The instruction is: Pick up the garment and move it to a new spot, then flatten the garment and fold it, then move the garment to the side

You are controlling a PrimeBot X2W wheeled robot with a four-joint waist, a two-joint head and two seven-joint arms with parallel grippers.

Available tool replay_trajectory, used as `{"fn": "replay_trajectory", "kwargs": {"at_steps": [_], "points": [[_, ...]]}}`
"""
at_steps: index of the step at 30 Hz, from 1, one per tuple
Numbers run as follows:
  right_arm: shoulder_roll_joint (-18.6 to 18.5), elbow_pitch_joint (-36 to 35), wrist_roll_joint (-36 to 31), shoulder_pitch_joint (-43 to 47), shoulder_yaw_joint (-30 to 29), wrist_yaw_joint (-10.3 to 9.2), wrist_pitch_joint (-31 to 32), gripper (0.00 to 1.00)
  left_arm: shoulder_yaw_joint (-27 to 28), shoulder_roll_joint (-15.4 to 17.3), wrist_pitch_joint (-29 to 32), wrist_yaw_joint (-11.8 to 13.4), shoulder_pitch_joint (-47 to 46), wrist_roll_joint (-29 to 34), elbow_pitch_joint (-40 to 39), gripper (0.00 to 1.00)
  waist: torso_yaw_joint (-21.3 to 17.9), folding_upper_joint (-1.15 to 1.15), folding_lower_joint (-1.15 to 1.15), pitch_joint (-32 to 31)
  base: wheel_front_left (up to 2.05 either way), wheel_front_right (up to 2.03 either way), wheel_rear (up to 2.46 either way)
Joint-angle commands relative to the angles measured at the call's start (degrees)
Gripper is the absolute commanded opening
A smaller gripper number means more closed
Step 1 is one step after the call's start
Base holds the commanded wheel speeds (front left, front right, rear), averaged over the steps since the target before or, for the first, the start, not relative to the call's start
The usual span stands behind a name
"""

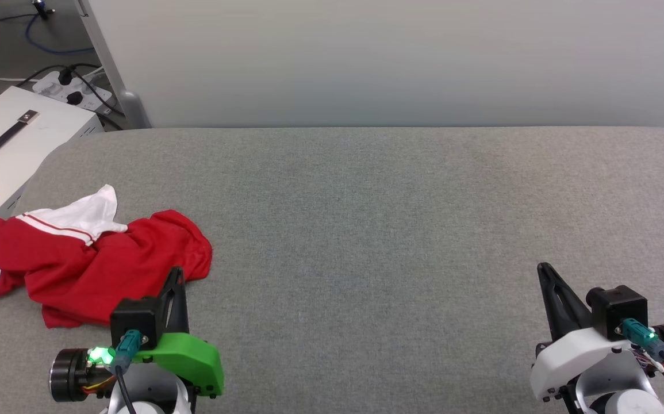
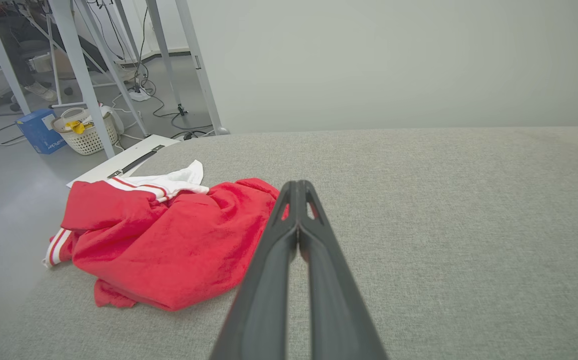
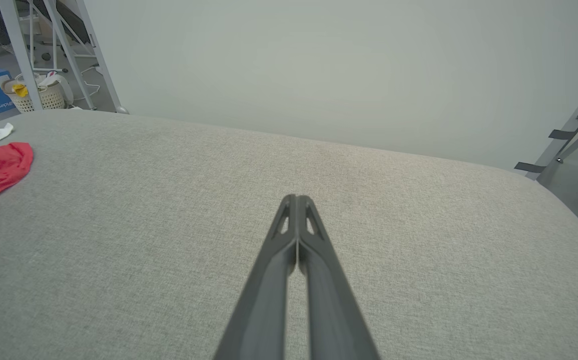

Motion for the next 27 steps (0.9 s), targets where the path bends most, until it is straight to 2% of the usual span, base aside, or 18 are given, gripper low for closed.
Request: {"fn": "replay_trajectory", "kwargs": {"at_steps": [1,27], "points": [[-0.1,-0.2,-0.5,-0.9,0.0,-0.05,0.2,0.0,0.0,-0.3,0.0,-0.2,-1.0,0.5,-0.1,0.0,0.0,0.27,0.0,0.0,0.0,0.0,0.0],[-0.1,-0.2,-0.5,-0.9,0.0,-0.05,0.2,0.0,0.0,-0.3,0.0,-0.2,-1.0,0.5,-0.1,0.0,0.0,0.27,0.0,0.0,0.0,0.0,0.0]]}}
